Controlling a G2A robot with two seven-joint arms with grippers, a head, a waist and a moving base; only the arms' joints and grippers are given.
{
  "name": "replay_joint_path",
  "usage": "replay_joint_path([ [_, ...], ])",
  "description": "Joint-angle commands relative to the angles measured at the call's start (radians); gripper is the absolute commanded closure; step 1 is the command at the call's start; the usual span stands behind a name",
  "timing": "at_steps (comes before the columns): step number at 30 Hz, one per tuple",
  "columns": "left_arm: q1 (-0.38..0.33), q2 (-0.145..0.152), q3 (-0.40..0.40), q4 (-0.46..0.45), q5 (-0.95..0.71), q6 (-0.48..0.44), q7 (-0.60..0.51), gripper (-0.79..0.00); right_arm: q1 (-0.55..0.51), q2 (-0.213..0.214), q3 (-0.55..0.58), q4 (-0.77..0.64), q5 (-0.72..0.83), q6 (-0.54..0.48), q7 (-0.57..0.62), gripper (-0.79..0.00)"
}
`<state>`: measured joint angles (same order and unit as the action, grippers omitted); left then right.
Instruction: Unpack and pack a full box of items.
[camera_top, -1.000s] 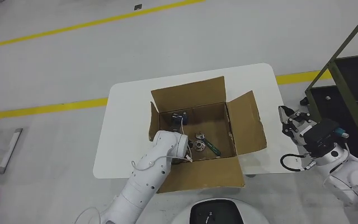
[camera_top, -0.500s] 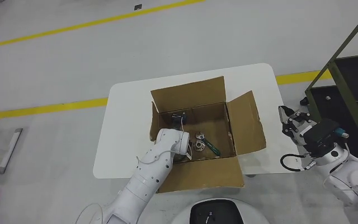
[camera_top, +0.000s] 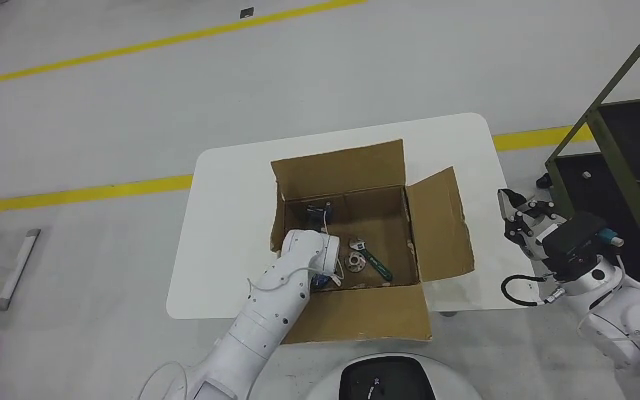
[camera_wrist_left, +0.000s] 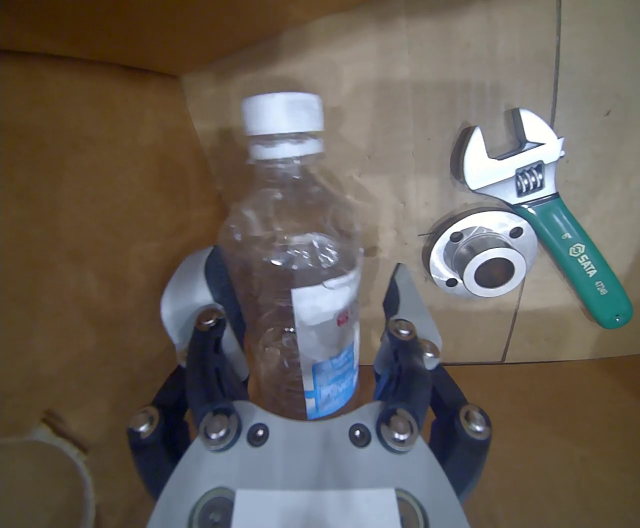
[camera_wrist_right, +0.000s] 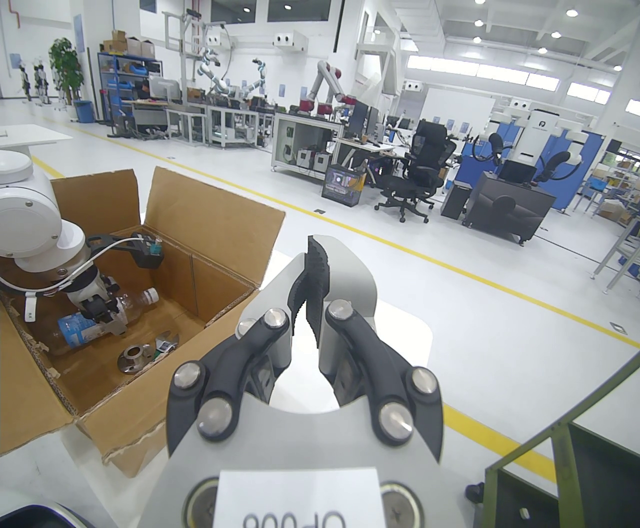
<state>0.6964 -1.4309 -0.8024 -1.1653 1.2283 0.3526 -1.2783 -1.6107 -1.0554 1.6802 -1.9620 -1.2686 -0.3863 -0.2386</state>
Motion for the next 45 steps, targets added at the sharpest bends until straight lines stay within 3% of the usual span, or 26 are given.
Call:
replay_joint_path([
  [1, 0.001, -0.002, -0.003, 0.003, 0.004, -0.002, -0.001, -0.363, 0.000, 0.000, 0.000, 0.000, 0.000, 0.000, 0.000, 0.000],
  [4, 0.004, -0.004, -0.007, 0.009, 0.012, -0.005, -0.002, -0.246, 0.000, 0.000, 0.000, 0.000, 0.000, 0.000, 0.000, 0.000],
  [7, 0.007, -0.006, -0.014, 0.003, 0.018, -0.011, 0.005, 0.000, 0.000, 0.000, 0.000, 0.000, 0.000, 0.000, 0.000, 0.000],
  [11, 0.020, -0.004, -0.030, -0.037, 0.026, -0.032, -0.002, 0.000, 0.000, 0.000, 0.000, 0.000, 0.000, 0.000, 0.000, -0.025],
  [13, 0.033, 0.000, -0.048, -0.077, 0.023, -0.041, -0.009, 0.000, 0.000, 0.000, 0.000, -0.001, 0.001, 0.002, 0.001, -0.296],
  [14, 0.041, 0.003, -0.059, -0.103, 0.024, -0.046, -0.014, 0.000, 0.000, -0.001, 0.001, -0.005, 0.014, 0.003, 0.009, -0.514],
  [15, 0.051, 0.006, -0.067, -0.132, 0.032, -0.054, -0.019, 0.000, 0.001, -0.001, 0.003, -0.009, 0.032, -0.004, 0.020, -0.785],
  [21, 0.134, 0.029, -0.122, -0.322, 0.083, -0.097, -0.067, 0.000, 0.007, 0.001, 0.040, -0.018, 0.202, -0.071, 0.147, -0.785],
  [30, 0.235, 0.050, -0.205, -0.538, 0.085, -0.159, -0.102, 0.000, 0.066, 0.010, 0.013, 0.056, 0.623, -0.153, 0.556, -0.785],
  [38, 0.262, 0.055, -0.250, -0.595, 0.082, -0.174, -0.087, 0.000, 0.143, 0.011, -0.085, 0.151, 0.929, -0.116, 0.783, -0.785],
  [45, 0.262, 0.055, -0.250, -0.595, 0.082, -0.174, -0.087, 0.000, 0.190, 0.009, -0.127, 0.209, 0.941, -0.074, 0.806, -0.785],
])
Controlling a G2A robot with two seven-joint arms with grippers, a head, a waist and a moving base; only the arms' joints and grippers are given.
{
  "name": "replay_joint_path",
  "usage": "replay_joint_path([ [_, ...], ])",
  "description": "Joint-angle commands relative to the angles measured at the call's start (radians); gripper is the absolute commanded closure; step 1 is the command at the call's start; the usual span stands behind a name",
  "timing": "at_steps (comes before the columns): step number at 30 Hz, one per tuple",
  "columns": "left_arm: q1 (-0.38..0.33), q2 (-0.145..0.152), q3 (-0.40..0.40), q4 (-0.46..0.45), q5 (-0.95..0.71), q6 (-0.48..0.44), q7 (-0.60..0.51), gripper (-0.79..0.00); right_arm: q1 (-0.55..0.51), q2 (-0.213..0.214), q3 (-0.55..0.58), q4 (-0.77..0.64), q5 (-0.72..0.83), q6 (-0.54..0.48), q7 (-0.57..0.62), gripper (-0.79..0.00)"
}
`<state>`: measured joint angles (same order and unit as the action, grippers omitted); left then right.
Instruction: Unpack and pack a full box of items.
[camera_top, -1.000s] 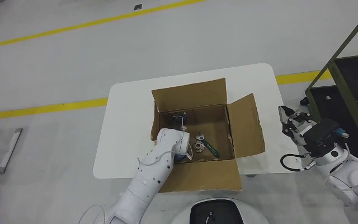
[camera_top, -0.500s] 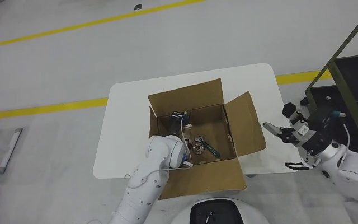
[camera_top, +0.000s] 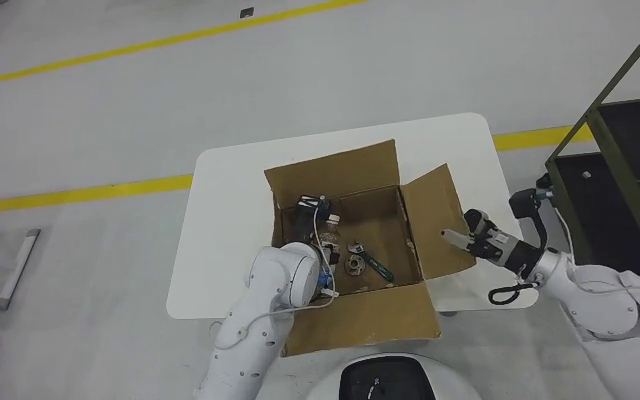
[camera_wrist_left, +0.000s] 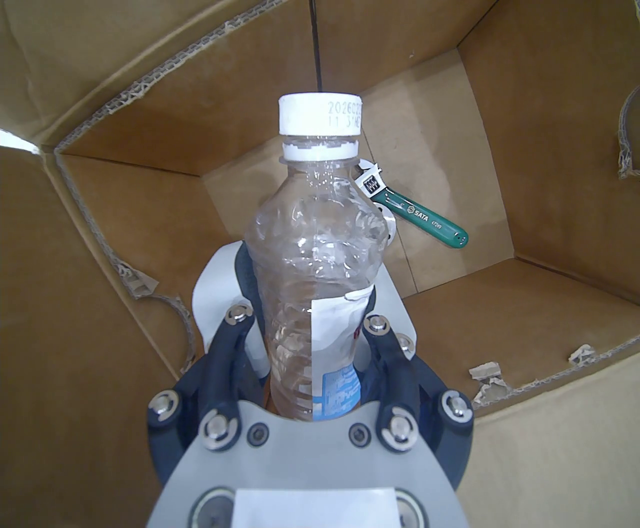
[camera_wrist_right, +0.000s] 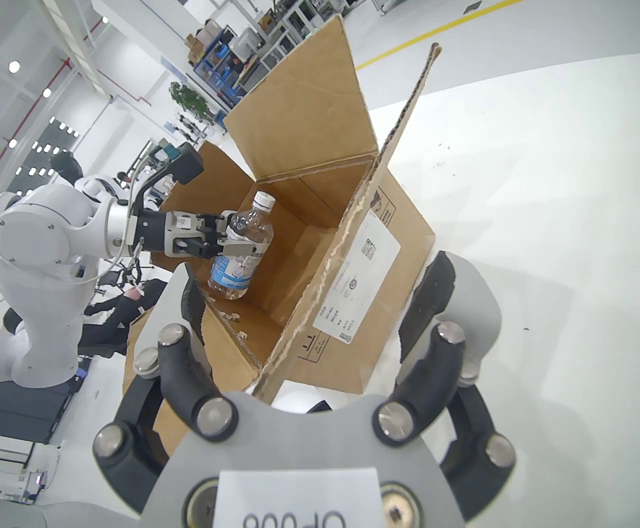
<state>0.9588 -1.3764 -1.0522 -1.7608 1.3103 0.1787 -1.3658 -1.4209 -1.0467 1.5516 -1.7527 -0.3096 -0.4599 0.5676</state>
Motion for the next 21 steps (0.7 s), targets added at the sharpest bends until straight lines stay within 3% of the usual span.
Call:
replay_joint_path([
  [1, 0.000, 0.000, 0.000, 0.000, 0.000, 0.000, 0.000, 0.000, 0.000, 0.000, 0.002, -0.001, -0.018, 0.000, 0.000, -0.785],
  [9, 0.033, 0.003, -0.025, -0.009, -0.012, -0.023, 0.051, 0.000, 0.000, 0.000, 0.002, -0.001, -0.018, 0.000, 0.000, -0.785],
  [14, 0.036, 0.002, -0.034, -0.013, -0.023, -0.027, 0.056, 0.000, 0.002, 0.000, -0.026, 0.001, -0.013, 0.056, 0.037, -0.785],
  [15, 0.036, 0.002, -0.035, -0.014, -0.022, -0.029, 0.057, 0.000, 0.006, -0.001, -0.032, 0.005, -0.002, 0.072, 0.051, -0.342],
  [16, 0.036, 0.002, -0.036, -0.017, -0.019, -0.031, 0.057, 0.000, 0.011, -0.001, -0.039, 0.007, 0.008, 0.084, 0.064, -0.252],
  [17, 0.037, 0.002, -0.038, -0.020, -0.022, -0.030, 0.057, 0.000, 0.015, -0.001, -0.042, 0.008, 0.018, 0.090, 0.068, -0.037],
  [18, 0.037, 0.002, -0.040, -0.022, -0.023, -0.031, 0.056, 0.000, 0.015, -0.002, -0.048, 0.011, 0.043, 0.098, 0.076, 0.000],
  [21, 0.038, 0.002, -0.047, -0.031, -0.037, -0.032, 0.054, 0.000, 0.019, -0.003, -0.053, 0.016, 0.111, 0.127, 0.106, 0.000],
])
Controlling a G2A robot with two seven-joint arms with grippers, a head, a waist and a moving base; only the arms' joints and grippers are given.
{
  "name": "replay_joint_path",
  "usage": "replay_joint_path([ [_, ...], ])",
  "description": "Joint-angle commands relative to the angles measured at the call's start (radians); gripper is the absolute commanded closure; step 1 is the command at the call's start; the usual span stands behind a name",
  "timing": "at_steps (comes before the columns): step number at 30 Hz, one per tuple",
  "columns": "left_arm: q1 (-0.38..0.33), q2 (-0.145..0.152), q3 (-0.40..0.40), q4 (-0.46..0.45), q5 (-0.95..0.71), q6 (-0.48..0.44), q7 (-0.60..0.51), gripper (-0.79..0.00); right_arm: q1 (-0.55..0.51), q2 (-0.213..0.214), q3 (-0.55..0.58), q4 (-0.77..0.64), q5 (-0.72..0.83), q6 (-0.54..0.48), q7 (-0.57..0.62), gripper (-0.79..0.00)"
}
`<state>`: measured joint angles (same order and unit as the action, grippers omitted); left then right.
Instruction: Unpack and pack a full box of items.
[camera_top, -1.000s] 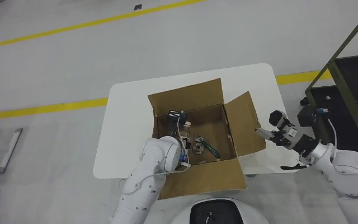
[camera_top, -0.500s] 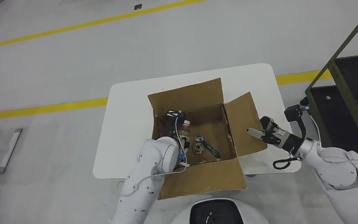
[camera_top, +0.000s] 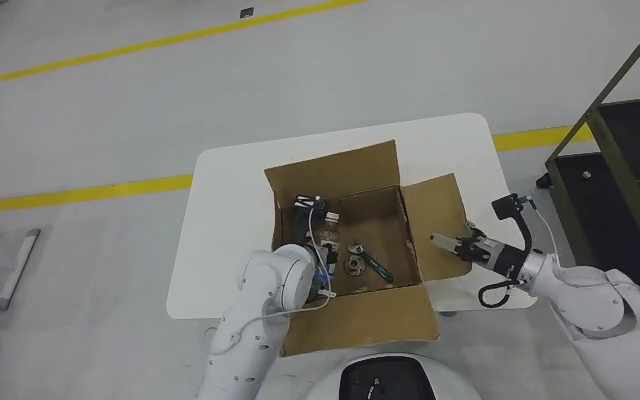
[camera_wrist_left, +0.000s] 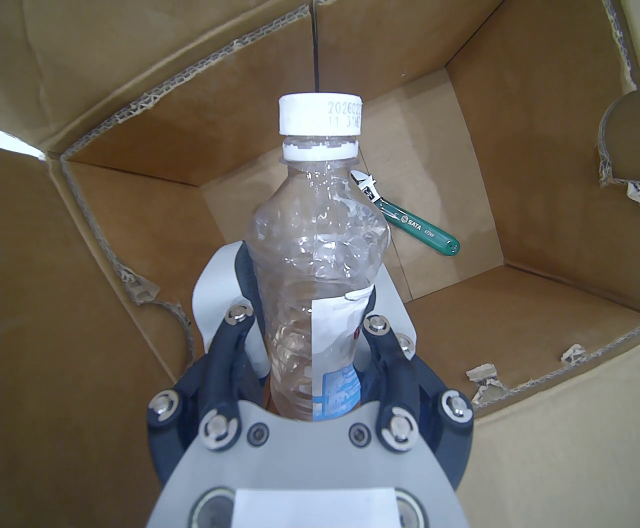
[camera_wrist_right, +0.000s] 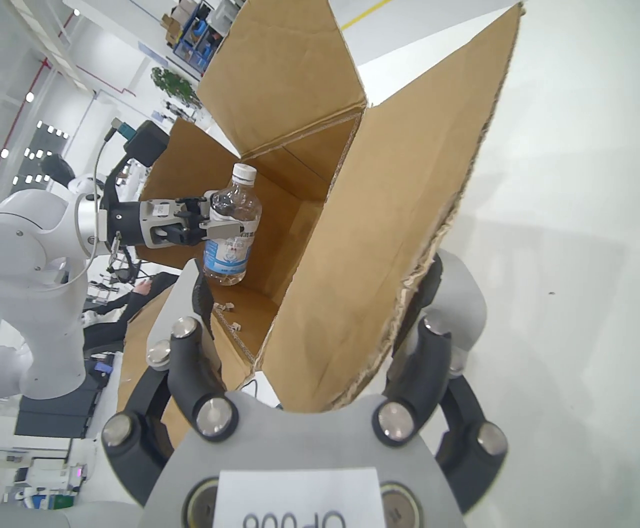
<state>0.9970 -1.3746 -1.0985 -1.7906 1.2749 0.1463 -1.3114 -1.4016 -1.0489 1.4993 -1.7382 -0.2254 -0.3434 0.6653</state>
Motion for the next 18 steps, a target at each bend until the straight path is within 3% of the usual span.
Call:
replay_joint_path([
  [1, 0.000, 0.000, -0.001, -0.001, -0.002, 0.000, 0.000, 0.000, 0.000, -0.001, -0.004, 0.004, 0.064, 0.022, 0.024, 0.000],
  [8, 0.000, 0.000, -0.001, -0.001, -0.002, 0.000, 0.000, 0.000, 0.011, 0.000, 0.011, 0.026, 0.238, 0.049, 0.078, 0.000],
  [18, 0.000, 0.000, -0.001, -0.001, -0.002, 0.000, 0.000, 0.000, 0.043, 0.002, 0.010, 0.073, 0.298, 0.072, 0.114, 0.000],
])
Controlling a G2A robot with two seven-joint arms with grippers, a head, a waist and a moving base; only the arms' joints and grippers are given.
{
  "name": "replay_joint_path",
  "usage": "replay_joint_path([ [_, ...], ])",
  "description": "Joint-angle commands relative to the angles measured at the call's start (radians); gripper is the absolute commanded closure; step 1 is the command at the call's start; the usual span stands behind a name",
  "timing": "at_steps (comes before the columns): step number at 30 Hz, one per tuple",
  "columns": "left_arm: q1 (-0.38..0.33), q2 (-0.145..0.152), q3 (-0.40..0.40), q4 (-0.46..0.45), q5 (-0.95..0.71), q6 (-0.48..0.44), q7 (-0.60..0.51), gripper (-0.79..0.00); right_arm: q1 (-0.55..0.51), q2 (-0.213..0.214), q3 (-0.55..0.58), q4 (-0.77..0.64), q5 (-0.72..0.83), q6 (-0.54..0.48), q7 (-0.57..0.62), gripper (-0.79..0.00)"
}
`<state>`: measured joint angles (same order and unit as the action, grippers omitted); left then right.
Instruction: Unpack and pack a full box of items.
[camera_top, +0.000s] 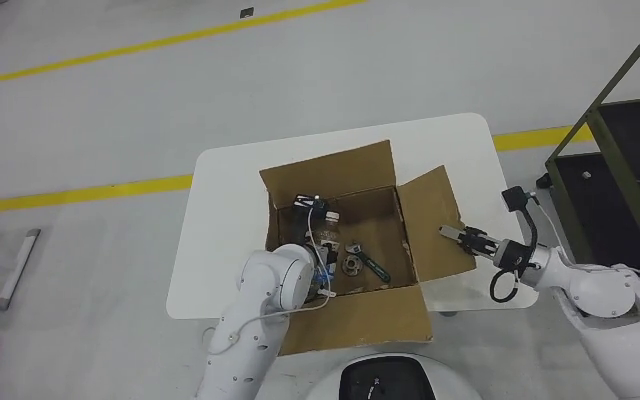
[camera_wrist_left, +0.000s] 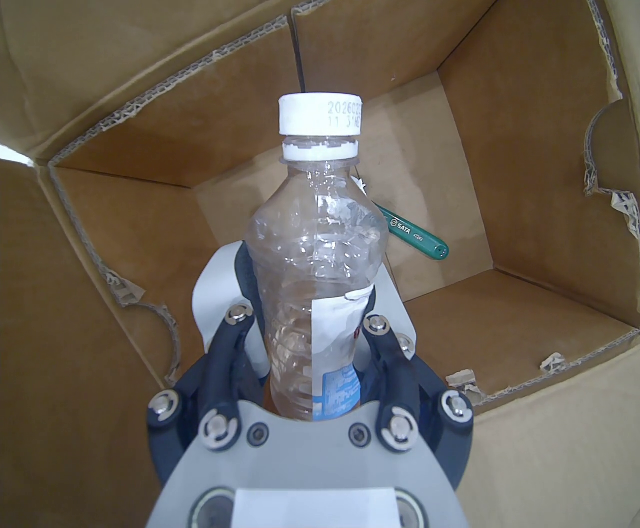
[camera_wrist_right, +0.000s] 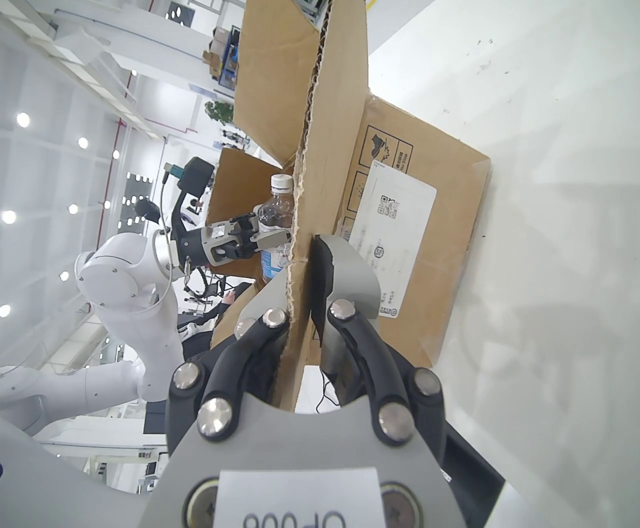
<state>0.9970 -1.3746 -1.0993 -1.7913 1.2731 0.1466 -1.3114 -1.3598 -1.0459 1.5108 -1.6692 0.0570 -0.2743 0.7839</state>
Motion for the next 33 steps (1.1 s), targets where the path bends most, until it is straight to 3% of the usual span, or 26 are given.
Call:
replay_joint_path([
  [1, 0.000, 0.000, 0.000, 0.000, 0.000, 0.000, 0.000, 0.000, 0.004, -0.001, -0.001, 0.009, 0.022, 0.002, -0.006, 0.000],
  [5, 0.023, 0.004, -0.027, -0.023, -0.006, -0.008, 0.049, 0.000, 0.011, -0.001, 0.000, 0.025, 0.051, -0.001, -0.013, 0.000],
  [15, 0.061, 0.018, -0.123, -0.156, 0.016, -0.004, 0.017, 0.000, 0.000, 0.000, 0.030, 0.036, 0.084, -0.007, -0.060, 0.000],
  [26, 0.075, 0.027, -0.206, -0.185, 0.092, 0.030, 0.013, 0.000, -0.020, 0.009, 0.061, 0.037, 0.024, -0.022, -0.066, 0.000],
  [33, 0.075, 0.031, -0.239, -0.156, 0.172, 0.061, 0.008, 0.000, -0.026, 0.011, 0.074, 0.040, 0.024, -0.029, -0.081, 0.000],
])
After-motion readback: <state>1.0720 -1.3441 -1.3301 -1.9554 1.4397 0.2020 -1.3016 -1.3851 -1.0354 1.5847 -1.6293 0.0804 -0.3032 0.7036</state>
